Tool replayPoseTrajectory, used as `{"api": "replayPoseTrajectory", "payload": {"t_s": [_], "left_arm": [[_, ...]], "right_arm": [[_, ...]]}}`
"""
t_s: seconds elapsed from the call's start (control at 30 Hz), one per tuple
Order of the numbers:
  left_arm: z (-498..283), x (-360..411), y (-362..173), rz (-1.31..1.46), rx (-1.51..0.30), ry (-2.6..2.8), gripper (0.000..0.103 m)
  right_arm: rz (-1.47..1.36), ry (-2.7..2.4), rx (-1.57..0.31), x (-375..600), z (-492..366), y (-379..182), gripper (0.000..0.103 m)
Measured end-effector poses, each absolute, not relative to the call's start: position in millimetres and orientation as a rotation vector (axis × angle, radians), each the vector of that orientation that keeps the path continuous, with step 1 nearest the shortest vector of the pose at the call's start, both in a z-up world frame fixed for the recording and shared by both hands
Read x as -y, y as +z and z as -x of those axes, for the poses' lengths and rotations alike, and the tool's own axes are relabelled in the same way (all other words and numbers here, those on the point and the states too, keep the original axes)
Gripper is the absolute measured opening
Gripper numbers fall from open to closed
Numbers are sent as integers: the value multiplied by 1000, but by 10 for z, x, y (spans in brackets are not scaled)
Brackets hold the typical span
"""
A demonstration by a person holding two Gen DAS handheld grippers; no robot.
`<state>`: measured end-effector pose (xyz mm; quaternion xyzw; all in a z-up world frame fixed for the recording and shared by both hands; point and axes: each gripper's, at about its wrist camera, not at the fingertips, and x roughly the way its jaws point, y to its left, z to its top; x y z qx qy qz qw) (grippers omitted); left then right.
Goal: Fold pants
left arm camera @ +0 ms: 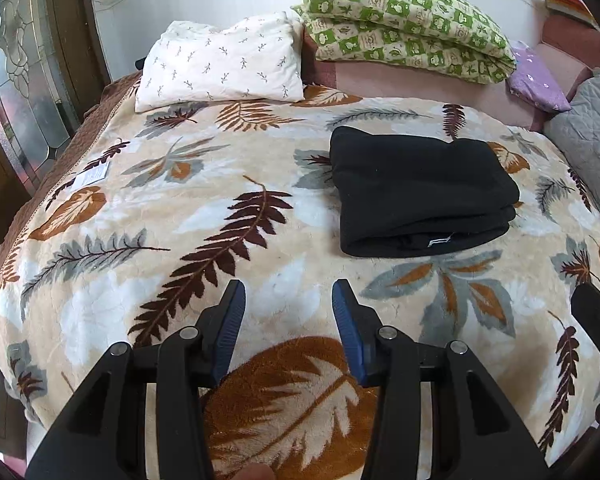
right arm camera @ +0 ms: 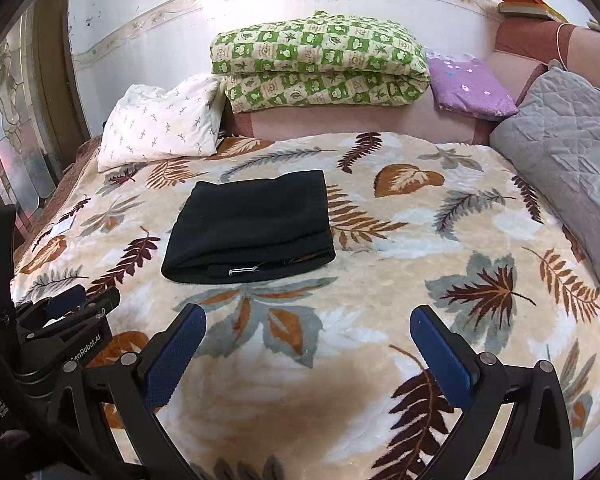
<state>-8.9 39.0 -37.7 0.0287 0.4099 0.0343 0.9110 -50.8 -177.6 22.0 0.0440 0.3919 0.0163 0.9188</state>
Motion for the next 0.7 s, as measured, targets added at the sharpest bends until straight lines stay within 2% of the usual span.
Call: {"api": "replayPoseTrajectory", "payload": {"t_s": [0.7], "left_arm": [[69,-406,-306,-73,-835,71,44]], "right_arm": [[-81,32,-816,1816,458,200,102]]}}
